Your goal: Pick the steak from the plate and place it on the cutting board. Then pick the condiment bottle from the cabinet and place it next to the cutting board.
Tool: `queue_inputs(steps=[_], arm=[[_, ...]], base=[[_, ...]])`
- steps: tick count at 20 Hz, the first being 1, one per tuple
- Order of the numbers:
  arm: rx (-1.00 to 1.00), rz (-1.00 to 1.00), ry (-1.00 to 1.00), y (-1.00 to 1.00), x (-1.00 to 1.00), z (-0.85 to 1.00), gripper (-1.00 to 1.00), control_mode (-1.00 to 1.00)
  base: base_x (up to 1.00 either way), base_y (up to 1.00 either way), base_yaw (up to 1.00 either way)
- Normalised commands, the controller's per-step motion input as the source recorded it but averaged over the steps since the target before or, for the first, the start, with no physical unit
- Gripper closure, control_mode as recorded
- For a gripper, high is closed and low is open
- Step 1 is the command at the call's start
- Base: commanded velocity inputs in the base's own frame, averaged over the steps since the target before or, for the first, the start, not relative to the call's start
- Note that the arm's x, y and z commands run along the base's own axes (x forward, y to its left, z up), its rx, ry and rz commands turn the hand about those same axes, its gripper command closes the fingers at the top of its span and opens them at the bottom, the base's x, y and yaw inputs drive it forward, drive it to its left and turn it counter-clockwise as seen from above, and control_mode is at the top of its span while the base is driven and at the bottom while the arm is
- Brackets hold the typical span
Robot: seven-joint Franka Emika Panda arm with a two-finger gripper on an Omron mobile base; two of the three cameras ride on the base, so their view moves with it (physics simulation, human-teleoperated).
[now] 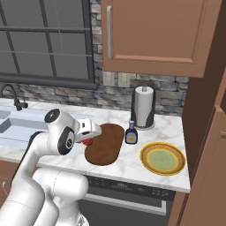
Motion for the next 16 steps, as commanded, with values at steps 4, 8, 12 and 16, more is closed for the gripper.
queue_inputs(steps=[4, 8, 12, 16], arm=[[0.00, -0.04, -0.01, -0.03, 0.15, -0.13, 1.00, -1.00], [0.00, -0.06, 0.00, -0.16, 0.03, -0.14, 1.00, -1.00], [0.00, -0.06, 0.00, -0.18, 0.00, -0.25, 1.00, -1.00], [0.00, -0.05, 0.00, -0.13, 0.00, -0.31, 1.00, -1.00]], base=[[0.00, 0.00, 0.00], [0.00, 0.00, 0.00], [0.00, 0.00, 0.00], [0.00, 0.00, 0.00]])
